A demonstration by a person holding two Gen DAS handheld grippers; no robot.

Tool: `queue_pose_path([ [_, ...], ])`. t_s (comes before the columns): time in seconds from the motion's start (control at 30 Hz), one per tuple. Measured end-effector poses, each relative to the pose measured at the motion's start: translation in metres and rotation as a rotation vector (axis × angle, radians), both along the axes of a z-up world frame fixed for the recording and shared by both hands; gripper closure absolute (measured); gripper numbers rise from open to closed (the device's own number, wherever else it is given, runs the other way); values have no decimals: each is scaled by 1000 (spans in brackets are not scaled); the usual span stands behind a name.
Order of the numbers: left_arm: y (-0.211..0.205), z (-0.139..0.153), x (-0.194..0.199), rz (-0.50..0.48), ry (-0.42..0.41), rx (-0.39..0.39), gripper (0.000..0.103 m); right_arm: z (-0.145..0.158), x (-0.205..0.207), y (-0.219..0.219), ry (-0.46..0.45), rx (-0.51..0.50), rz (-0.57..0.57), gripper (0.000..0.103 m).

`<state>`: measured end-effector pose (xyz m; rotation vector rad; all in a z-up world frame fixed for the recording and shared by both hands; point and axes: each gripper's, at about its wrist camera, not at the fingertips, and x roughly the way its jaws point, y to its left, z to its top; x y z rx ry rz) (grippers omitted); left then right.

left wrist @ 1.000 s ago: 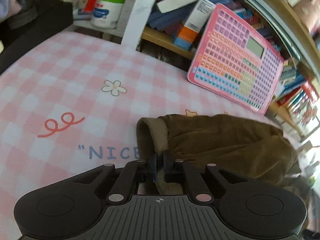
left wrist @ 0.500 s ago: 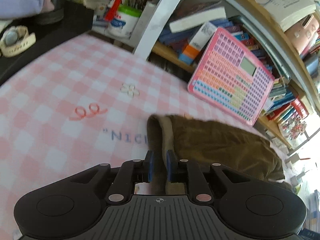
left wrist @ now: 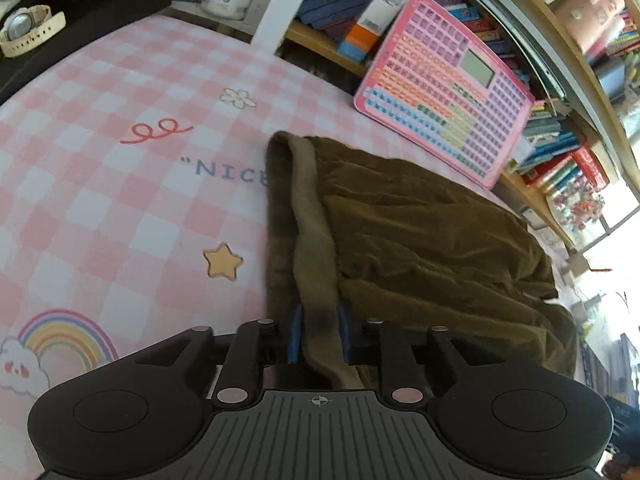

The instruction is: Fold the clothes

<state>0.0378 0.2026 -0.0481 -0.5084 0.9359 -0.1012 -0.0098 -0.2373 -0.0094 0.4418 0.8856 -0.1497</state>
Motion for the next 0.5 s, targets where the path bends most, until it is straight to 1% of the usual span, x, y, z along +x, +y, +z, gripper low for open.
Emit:
queue_pose_path([
  [0.1,1,0,-9,14,6,-2,73,0,0,1,-1,5,5,52],
  [0.17,2,0,-13,27,3,-13,72,0,0,2,0,7,6,52],
  [0.27,4,2,-15,51,-18,-56,79,-2,1,3,6,11,9,52],
  [0.3,5,2,-16,59,-25,-70,88,-2,1,5,8,12,12,52],
  [0.33,6,3,-17,68,-32,-84,92,-3,1,6,9,14,17,52],
  [0.37,7,3,-17,76,-38,-98,101,-3,2,7,9,16,22,52],
  [0.43,10,10,-22,94,-65,-120,101,-2,2,10,7,14,31,53],
  [0.47,15,15,-27,101,-81,-113,101,-1,1,9,5,13,33,53],
  [0.5,17,14,-29,107,-77,-100,101,0,0,8,1,13,31,53],
])
